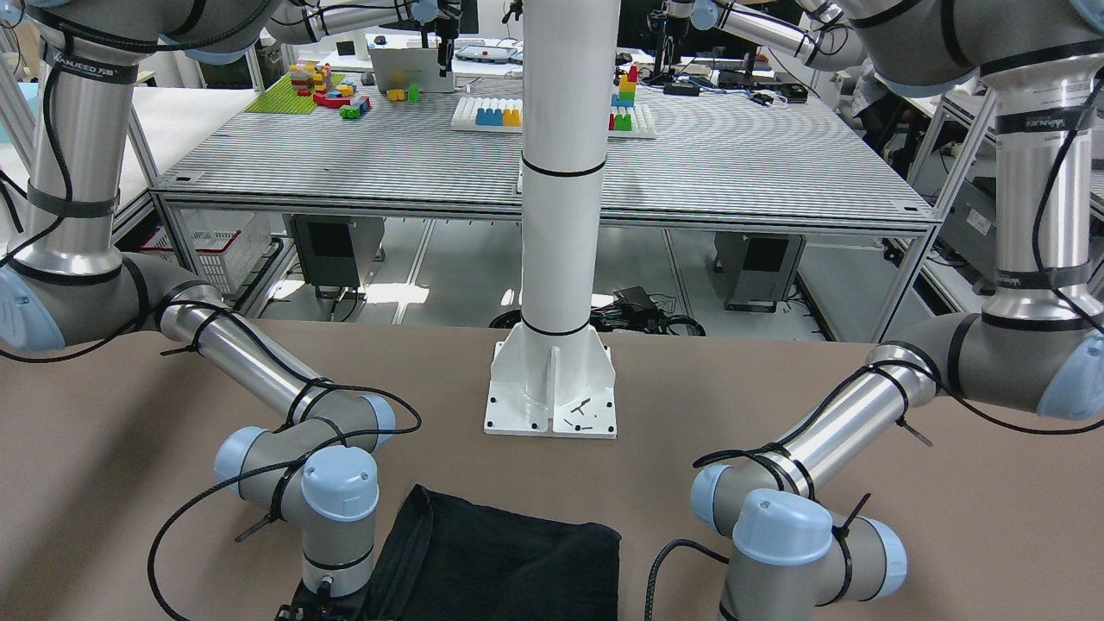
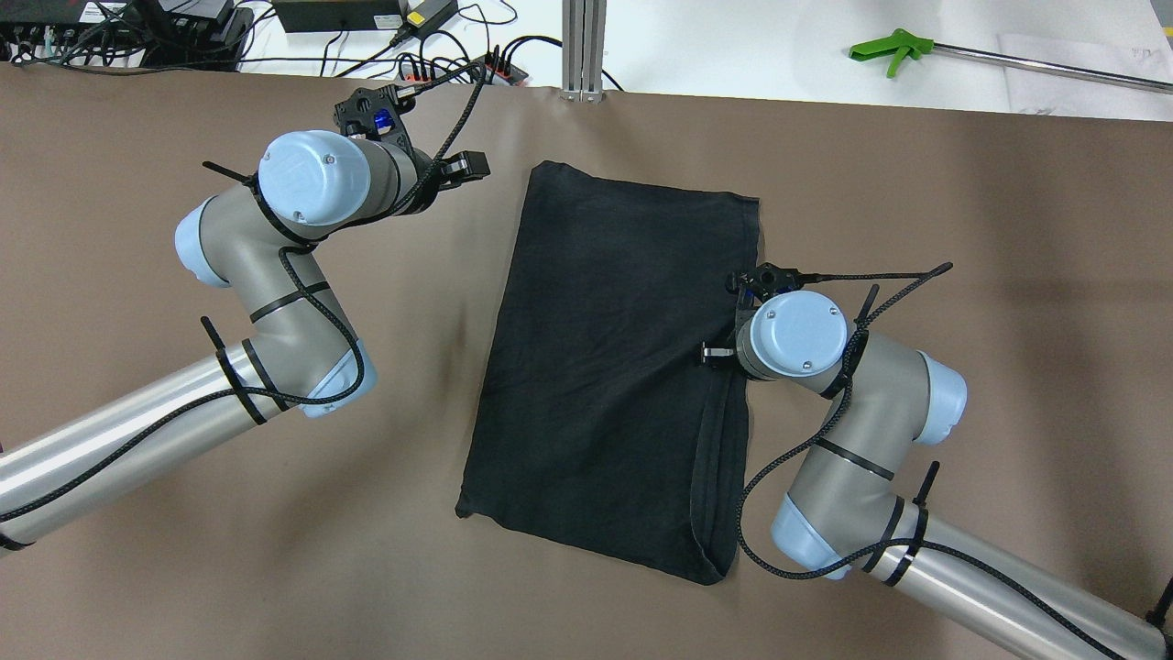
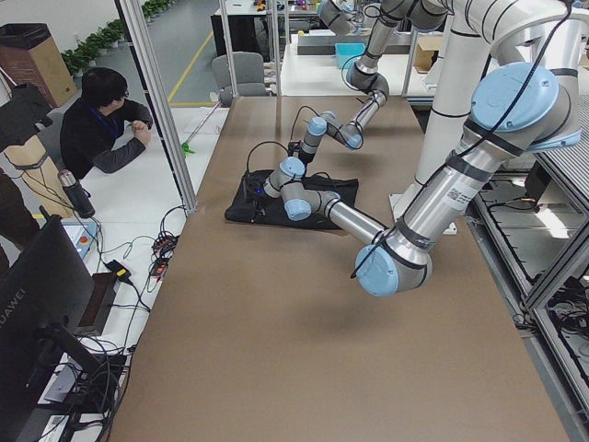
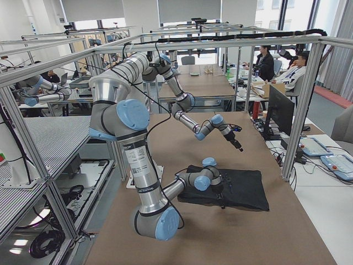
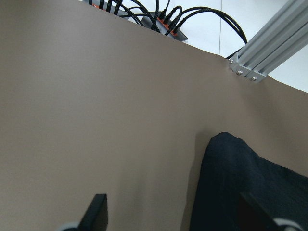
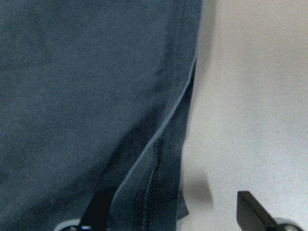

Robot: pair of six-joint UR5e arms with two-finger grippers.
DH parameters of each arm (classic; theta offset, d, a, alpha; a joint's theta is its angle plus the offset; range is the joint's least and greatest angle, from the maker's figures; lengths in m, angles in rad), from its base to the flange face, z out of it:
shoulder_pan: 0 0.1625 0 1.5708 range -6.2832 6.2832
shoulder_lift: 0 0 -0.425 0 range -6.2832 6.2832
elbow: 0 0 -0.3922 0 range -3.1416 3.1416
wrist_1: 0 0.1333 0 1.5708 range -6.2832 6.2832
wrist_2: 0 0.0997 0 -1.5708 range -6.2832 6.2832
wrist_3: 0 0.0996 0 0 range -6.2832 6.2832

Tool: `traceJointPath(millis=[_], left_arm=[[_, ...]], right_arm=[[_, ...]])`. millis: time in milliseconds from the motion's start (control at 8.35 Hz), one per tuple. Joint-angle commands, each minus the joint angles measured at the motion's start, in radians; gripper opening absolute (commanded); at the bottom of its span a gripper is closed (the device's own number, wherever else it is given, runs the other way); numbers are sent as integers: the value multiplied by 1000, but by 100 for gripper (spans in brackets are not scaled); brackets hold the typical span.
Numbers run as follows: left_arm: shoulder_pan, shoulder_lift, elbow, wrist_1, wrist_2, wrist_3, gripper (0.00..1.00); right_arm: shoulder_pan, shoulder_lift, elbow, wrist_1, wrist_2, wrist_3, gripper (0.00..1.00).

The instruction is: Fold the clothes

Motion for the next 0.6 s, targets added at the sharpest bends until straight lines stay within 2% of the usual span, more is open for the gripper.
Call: traceJointPath(millis=[0, 479], left_arm=[[0, -2, -4, -1, 4, -2, 95], [8, -2, -4, -1, 6, -2, 95]], right_arm=[[3, -12, 6, 3, 4, -1, 94], [3, -91, 99, -6, 10, -4, 94]])
